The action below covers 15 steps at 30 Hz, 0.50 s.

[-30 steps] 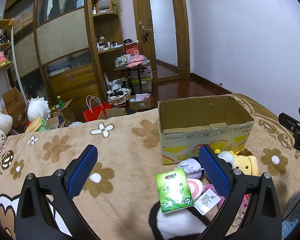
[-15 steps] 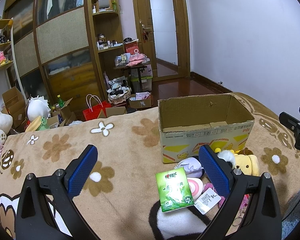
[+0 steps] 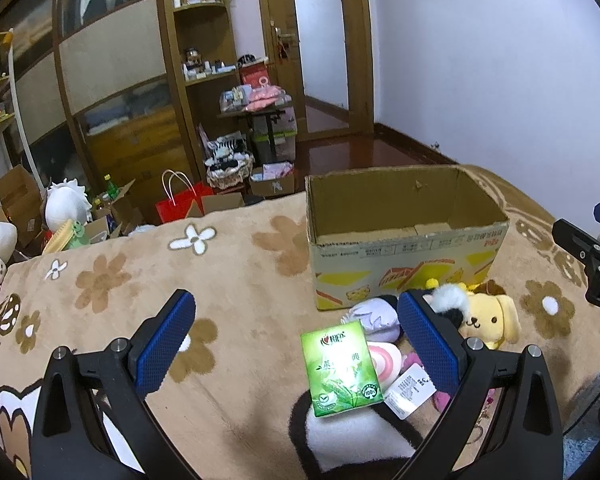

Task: Organize soft objects
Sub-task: 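Lower the left gripper onto the green tissue pack while the right gripper grasps the yellow plush dog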

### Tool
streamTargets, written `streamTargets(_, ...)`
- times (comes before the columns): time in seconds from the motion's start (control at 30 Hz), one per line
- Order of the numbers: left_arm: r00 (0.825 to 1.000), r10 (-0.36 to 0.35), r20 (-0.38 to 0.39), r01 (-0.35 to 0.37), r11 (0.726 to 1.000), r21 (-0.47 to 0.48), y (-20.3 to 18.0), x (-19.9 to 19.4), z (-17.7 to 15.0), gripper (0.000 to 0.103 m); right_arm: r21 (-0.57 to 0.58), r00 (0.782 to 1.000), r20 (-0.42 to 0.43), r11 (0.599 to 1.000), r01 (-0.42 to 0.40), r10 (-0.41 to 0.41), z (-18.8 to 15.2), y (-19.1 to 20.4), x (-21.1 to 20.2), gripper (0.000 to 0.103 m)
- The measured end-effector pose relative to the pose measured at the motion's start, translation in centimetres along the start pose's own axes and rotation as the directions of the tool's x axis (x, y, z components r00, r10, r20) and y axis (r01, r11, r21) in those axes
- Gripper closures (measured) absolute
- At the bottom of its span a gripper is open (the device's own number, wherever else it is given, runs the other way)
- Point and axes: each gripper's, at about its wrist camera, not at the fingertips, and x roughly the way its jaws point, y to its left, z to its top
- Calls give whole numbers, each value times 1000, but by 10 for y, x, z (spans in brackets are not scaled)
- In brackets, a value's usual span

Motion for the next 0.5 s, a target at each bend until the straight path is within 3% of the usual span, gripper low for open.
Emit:
streamTargets(0.23, 997, -33, -74, 34, 999, 22, -9, 19, 0, 3, -36, 998, -47, 999, -30, 28, -4, 9, 13, 0)
streamTargets(0.5, 979, -76, -189, 79, 997, 12, -14, 47, -5, 3, -87, 990, -124, 993, -78, 67, -13, 26, 36, 0)
